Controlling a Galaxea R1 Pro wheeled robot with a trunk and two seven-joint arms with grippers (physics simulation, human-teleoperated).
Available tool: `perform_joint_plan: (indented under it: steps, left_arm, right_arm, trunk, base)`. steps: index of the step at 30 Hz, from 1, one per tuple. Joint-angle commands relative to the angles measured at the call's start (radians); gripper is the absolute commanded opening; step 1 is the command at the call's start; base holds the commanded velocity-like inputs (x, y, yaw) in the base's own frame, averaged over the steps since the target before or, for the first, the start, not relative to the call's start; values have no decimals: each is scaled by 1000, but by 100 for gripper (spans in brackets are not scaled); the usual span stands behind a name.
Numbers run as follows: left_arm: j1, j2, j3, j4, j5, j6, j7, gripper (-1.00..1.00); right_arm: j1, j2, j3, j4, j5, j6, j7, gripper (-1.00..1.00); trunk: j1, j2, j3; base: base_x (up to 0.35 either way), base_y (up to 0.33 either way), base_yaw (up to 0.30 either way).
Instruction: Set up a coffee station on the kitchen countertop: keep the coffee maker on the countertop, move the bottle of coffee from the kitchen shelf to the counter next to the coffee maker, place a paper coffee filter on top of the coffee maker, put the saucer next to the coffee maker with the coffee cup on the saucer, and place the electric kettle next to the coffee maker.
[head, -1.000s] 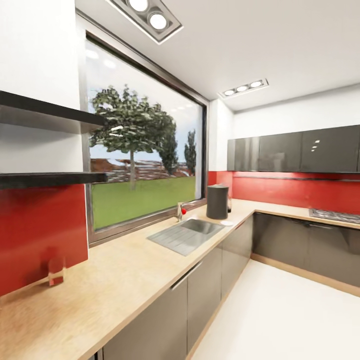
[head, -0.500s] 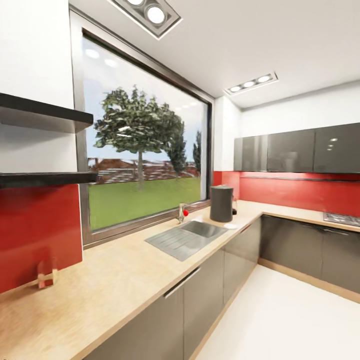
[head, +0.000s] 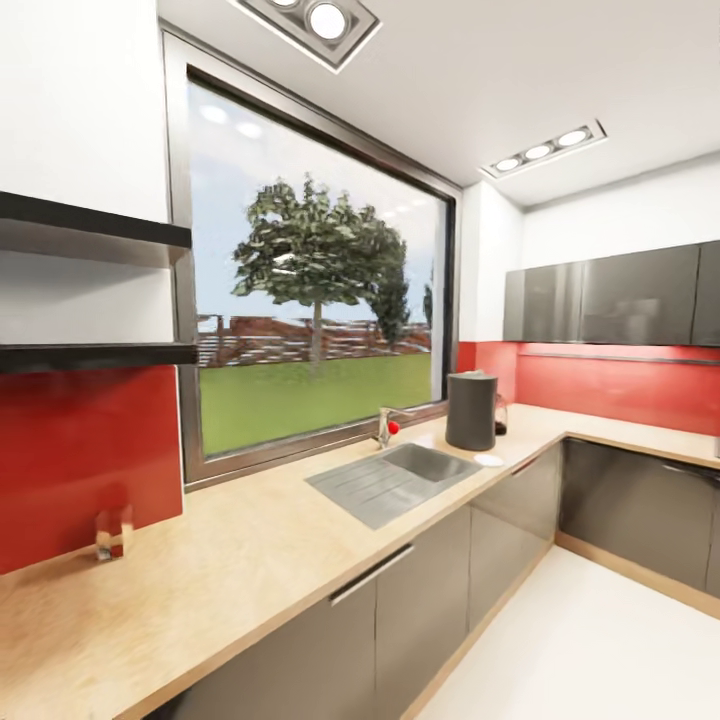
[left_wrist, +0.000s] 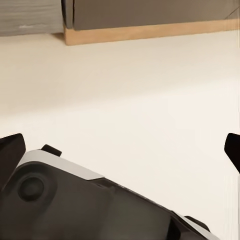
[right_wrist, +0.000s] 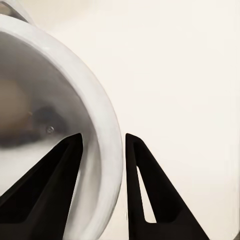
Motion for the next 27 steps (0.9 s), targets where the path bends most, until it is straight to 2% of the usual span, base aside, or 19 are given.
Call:
perform_joint_plan:
  steps: [1, 12, 27]
  left_arm:
    - [1, 0, 0, -1, 8, -2, -5, 100]
    - [1, 0, 0, -1, 8, -2, -5, 100]
    - [1, 0, 0, -1, 8, -2, -5, 100]
  right_arm:
    - [-1, 0, 5, 3, -11, -5, 7, -100]
    - [-1, 1, 5, 3, -12, -9, 7, -100]
    - [-1, 5, 5, 3, -11, -21, 7, -100]
  trunk:
    - [0, 0, 0]
    - [0, 0, 0]
    - [0, 0, -5]
  base:
    - [88, -273, 74]
    - [86, -274, 46]
    - [85, -274, 264]
